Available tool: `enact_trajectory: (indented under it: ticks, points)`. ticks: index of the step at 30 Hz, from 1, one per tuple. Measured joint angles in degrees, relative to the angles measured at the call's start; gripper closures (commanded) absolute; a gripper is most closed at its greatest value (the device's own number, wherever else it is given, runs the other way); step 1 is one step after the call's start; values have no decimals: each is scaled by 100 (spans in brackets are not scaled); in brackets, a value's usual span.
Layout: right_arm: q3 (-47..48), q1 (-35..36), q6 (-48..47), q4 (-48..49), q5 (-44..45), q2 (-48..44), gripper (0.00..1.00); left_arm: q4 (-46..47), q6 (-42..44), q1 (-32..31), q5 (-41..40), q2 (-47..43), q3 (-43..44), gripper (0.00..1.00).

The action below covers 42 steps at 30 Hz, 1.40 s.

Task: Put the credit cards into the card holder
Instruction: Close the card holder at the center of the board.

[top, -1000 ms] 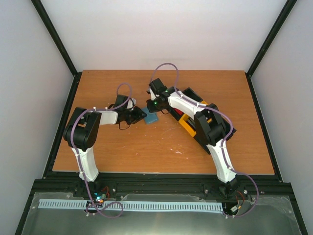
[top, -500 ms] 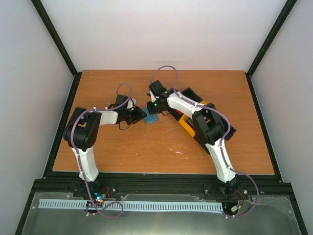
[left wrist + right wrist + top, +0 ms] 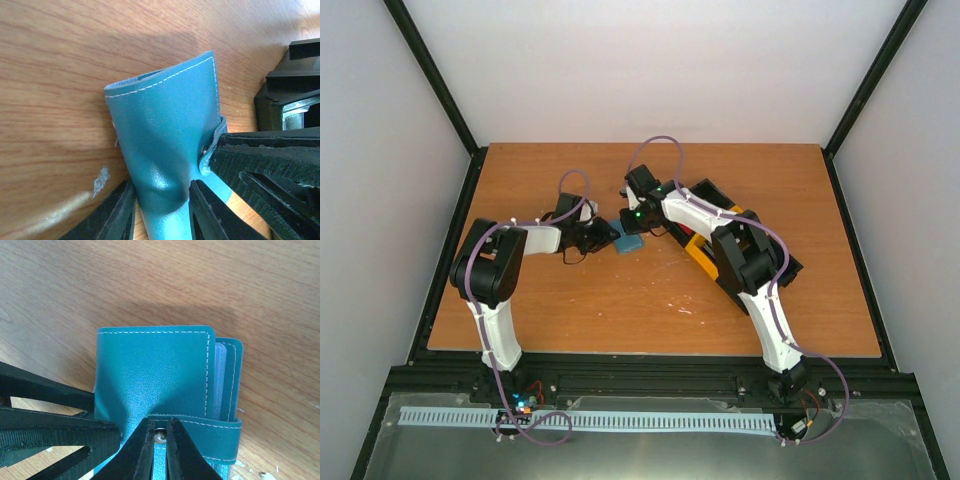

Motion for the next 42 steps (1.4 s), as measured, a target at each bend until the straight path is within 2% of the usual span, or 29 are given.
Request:
enact_trajectory:
  ticks: [8,19,36,42]
  points:
    - [33,-37,0,39,-192,46,93,-105,7,0,20,35,55,73]
    - [420,-24,-90,-205,-101,273,97,-131,48,9,52,68,81,74]
    - [997,297,-284,-721,890,603,97,-133,46,20,81,76,83,74]
    - [850,339,-282,-584,1010,468,87,-129,46,20,57,46,79,70]
